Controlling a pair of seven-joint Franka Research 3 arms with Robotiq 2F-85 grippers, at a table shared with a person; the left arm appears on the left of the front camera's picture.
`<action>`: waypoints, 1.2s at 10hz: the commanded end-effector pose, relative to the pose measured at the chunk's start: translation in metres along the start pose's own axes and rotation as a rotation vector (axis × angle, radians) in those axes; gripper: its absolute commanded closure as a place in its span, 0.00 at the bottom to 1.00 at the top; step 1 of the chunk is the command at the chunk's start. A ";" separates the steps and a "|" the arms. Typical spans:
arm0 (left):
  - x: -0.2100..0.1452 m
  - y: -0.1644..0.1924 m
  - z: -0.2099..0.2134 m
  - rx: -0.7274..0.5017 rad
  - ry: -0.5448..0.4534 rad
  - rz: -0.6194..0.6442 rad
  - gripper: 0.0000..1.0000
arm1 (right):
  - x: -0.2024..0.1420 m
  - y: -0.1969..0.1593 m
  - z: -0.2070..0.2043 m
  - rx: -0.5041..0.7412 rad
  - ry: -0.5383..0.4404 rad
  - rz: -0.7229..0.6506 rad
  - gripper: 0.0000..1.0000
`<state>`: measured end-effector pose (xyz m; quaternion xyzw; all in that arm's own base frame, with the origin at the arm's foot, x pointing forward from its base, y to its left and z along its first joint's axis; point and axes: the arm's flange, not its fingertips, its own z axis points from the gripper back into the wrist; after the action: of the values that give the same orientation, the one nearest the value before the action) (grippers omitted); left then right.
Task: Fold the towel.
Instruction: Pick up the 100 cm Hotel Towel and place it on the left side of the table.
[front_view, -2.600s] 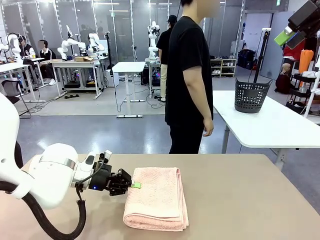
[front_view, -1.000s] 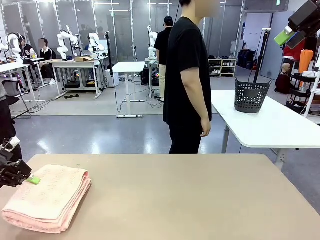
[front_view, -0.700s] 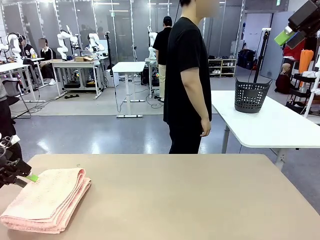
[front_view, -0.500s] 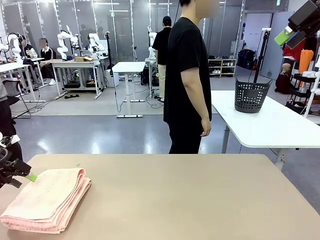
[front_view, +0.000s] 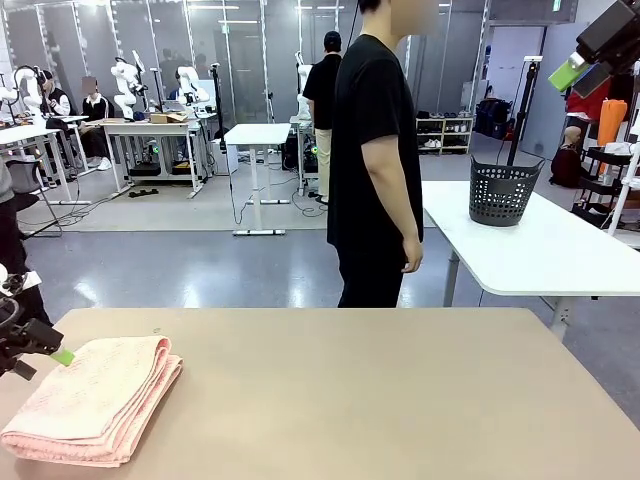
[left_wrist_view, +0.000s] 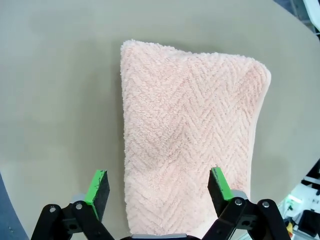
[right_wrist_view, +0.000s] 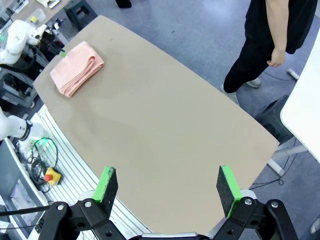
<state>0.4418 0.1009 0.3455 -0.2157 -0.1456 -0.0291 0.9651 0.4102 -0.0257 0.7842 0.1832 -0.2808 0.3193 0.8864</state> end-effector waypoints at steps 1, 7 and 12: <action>0.007 0.005 -0.002 -0.011 -0.013 -0.011 0.00 | 0.000 0.001 0.000 0.012 -0.004 0.005 0.00; 0.007 0.005 -0.002 -0.011 -0.013 -0.011 0.00 | 0.000 0.001 0.000 0.012 -0.004 0.005 0.00; 0.007 0.005 -0.002 -0.011 -0.013 -0.011 0.00 | 0.000 0.001 0.000 0.012 -0.004 0.005 0.00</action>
<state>0.4444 0.1022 0.3447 -0.2157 -0.1451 -0.0284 0.9652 0.4102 -0.0256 0.7842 0.1832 -0.2808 0.3193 0.8864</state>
